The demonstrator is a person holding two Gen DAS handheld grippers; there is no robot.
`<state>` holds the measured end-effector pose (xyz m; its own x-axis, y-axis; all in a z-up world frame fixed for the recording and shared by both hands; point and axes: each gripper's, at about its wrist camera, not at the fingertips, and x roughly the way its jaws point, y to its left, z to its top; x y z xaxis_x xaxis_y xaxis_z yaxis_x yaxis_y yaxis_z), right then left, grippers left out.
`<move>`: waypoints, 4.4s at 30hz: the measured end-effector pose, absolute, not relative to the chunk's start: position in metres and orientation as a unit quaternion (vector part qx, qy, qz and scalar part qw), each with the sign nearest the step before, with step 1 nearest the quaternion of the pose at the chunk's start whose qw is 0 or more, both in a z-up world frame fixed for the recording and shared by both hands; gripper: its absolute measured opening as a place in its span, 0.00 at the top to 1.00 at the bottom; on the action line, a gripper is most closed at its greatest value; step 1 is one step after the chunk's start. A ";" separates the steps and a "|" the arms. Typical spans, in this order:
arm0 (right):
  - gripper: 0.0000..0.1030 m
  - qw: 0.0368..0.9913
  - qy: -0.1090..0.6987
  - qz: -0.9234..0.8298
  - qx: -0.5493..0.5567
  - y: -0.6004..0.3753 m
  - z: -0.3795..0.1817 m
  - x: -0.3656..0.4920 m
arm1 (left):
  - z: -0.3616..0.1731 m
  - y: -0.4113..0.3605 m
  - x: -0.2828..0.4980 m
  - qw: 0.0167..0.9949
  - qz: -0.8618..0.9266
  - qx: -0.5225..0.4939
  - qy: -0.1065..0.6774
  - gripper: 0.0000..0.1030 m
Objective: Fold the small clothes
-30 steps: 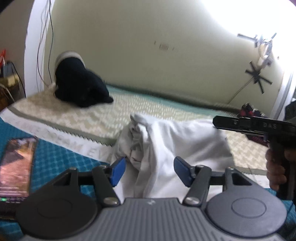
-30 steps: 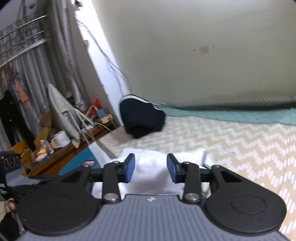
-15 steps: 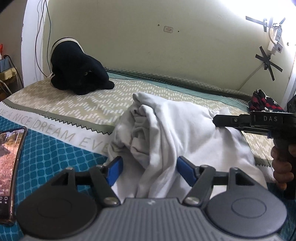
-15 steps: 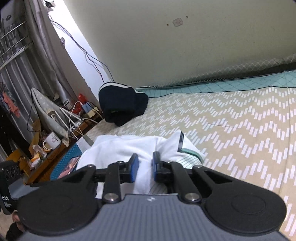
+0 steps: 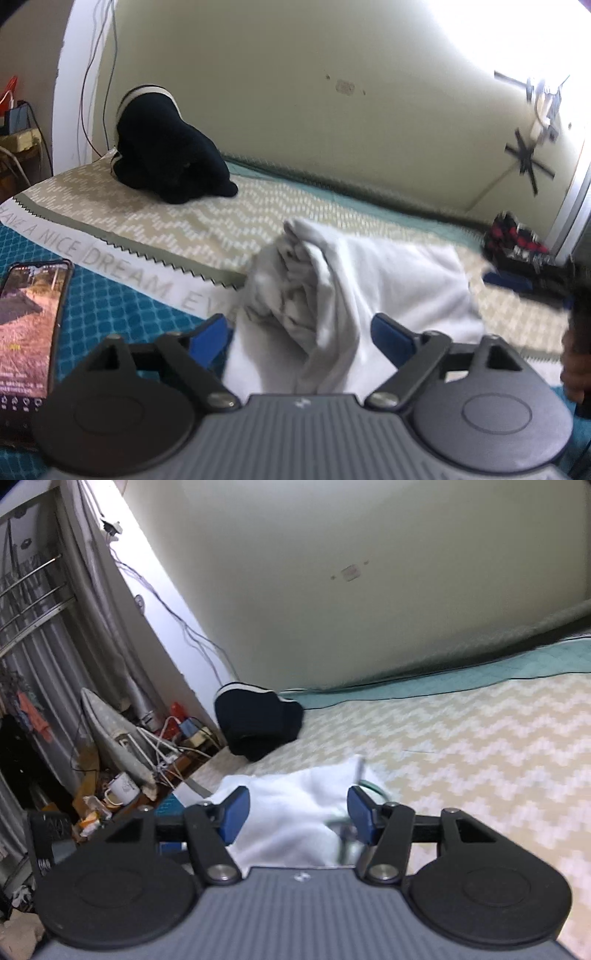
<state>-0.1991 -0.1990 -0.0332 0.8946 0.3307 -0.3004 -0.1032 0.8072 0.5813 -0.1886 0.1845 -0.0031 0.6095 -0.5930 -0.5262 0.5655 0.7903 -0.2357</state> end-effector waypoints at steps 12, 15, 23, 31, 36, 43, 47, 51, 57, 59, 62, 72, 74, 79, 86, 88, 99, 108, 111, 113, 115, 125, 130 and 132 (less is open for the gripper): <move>0.50 0.902 0.249 0.109 0.335 -0.209 -0.062 -0.211 | -0.011 0.152 -0.151 0.867 -0.357 -0.012 0.347 0.01; 0.50 0.905 0.265 0.109 0.313 -0.195 -0.063 -0.200 | -0.010 0.155 -0.154 0.868 -0.351 -0.010 0.351 0.01; 0.50 0.921 0.255 0.104 0.276 -0.186 -0.054 -0.199 | 0.006 0.181 -0.198 0.874 -0.359 0.019 0.328 0.37; 0.48 0.918 0.259 0.107 0.280 -0.181 -0.055 -0.194 | 0.002 0.159 -0.203 0.871 -0.354 0.051 0.337 0.89; 0.50 0.919 0.240 0.124 0.286 -0.177 -0.042 -0.195 | 0.030 0.182 -0.187 0.890 -0.340 0.031 0.301 0.89; 0.46 0.917 0.271 0.117 0.269 -0.163 -0.054 -0.184 | -0.009 0.172 -0.169 0.872 -0.330 0.054 0.357 0.76; 0.44 0.927 0.240 0.111 0.268 -0.177 -0.041 -0.196 | 0.007 0.184 -0.175 0.890 -0.319 0.038 0.324 0.32; 0.44 0.939 0.188 0.115 0.264 -0.186 -0.015 -0.197 | 0.030 0.177 -0.172 0.899 -0.327 0.029 0.289 0.33; 0.47 0.943 0.185 0.154 0.228 -0.160 -0.005 -0.161 | 0.025 0.129 -0.149 0.895 -0.332 0.046 0.293 0.47; 0.54 0.943 0.215 0.152 0.201 -0.148 -0.012 -0.143 | 0.014 0.121 -0.135 0.885 -0.333 0.032 0.323 0.49; 0.82 0.946 0.262 0.121 0.148 -0.140 -0.037 -0.119 | 0.001 0.118 -0.130 0.884 -0.331 0.035 0.327 0.49; 0.56 0.939 0.244 0.127 0.209 -0.153 -0.026 -0.131 | 0.006 0.143 -0.158 0.892 -0.327 0.021 0.311 0.27; 0.42 0.943 0.227 0.140 0.202 -0.148 -0.013 -0.142 | 0.008 0.155 -0.171 0.894 -0.325 0.016 0.309 0.27; 0.54 0.940 0.229 0.186 0.174 -0.122 0.002 -0.121 | 0.002 0.174 -0.192 0.886 -0.324 0.003 0.332 0.69; 0.88 0.918 0.307 0.209 0.142 -0.079 -0.030 -0.058 | -0.014 0.182 -0.190 0.879 -0.308 0.005 0.364 0.91; 0.90 0.918 0.308 0.198 0.150 -0.083 -0.034 -0.054 | -0.014 0.183 -0.190 0.879 -0.309 0.005 0.364 0.88; 0.42 0.919 0.209 0.180 0.282 -0.159 -0.008 -0.139 | 0.027 0.175 -0.168 0.896 -0.318 0.016 0.309 0.00; 0.36 0.899 0.252 0.117 0.338 -0.198 -0.049 -0.199 | -0.007 0.161 -0.124 0.847 -0.353 -0.008 0.398 0.00; 0.36 0.889 0.279 0.130 0.340 -0.190 -0.062 -0.191 | -0.014 0.160 -0.129 0.835 -0.369 -0.015 0.407 0.00; 0.35 0.893 0.281 0.137 0.323 -0.181 -0.065 -0.182 | -0.018 0.158 -0.137 0.841 -0.368 -0.007 0.397 0.01; 0.30 0.894 0.279 0.150 0.317 -0.172 -0.063 -0.173 | -0.018 0.153 -0.147 0.850 -0.360 0.008 0.384 0.16; 0.78 0.924 0.228 0.124 0.281 -0.190 -0.046 -0.172 | 0.017 0.075 -0.162 0.857 -0.347 0.069 0.374 0.65; 0.79 0.943 0.169 0.068 0.278 -0.253 -0.023 -0.212 | 0.043 -0.013 -0.172 0.835 -0.409 0.081 0.360 0.66; 0.79 0.950 0.148 0.038 0.272 -0.283 -0.013 -0.229 | 0.058 -0.061 -0.179 0.826 -0.438 0.097 0.340 0.66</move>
